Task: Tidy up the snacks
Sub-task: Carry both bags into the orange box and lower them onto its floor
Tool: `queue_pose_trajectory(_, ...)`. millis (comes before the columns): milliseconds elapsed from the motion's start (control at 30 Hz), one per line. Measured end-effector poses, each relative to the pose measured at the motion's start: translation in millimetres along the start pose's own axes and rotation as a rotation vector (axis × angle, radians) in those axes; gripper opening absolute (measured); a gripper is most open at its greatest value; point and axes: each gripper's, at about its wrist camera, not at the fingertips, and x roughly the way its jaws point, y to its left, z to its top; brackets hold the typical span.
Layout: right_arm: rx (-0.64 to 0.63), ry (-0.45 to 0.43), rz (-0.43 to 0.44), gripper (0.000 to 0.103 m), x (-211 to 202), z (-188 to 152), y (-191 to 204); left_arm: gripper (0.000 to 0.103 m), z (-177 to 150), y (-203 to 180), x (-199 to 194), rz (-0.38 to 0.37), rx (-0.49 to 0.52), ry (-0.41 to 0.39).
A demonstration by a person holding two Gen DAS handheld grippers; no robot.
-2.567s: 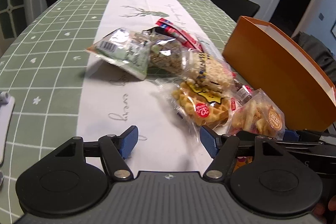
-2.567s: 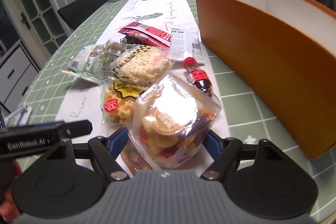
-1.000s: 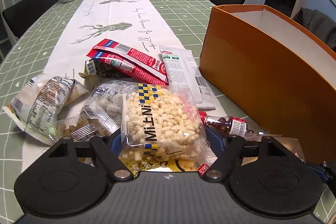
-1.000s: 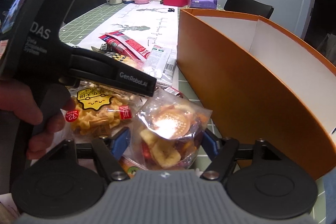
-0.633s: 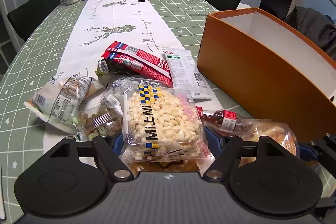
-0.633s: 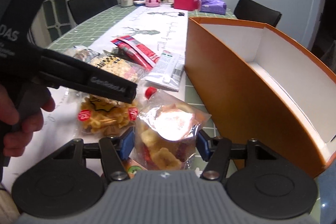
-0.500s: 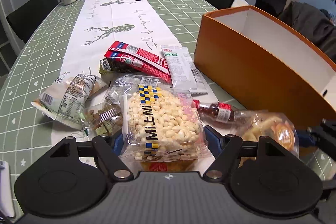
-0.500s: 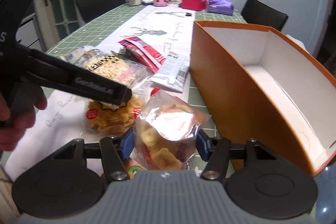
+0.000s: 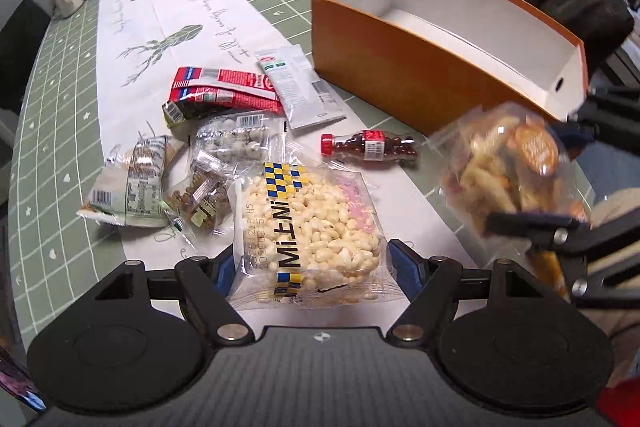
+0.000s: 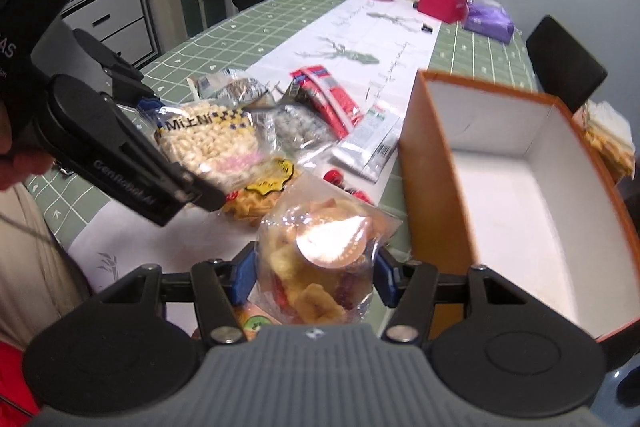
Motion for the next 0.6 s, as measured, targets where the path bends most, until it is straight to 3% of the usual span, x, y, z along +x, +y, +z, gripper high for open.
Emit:
queue_pose_trajectory(133,-0.029,-0.034,-0.01,0.057,-24,17,-11,0.086,19,-7,-21,0.011,0.093,-0.005)
queue_pose_trajectory(333,-0.074,-0.079,-0.101,0.057,-50,37,-35,0.086,63,-19,-55,0.064,0.198,-0.115)
queue_pose_trajectory(600,-0.059,0.008,-0.199,0.057,-38,41,-97,0.086,121,-60,-38,0.01,0.294,-0.158)
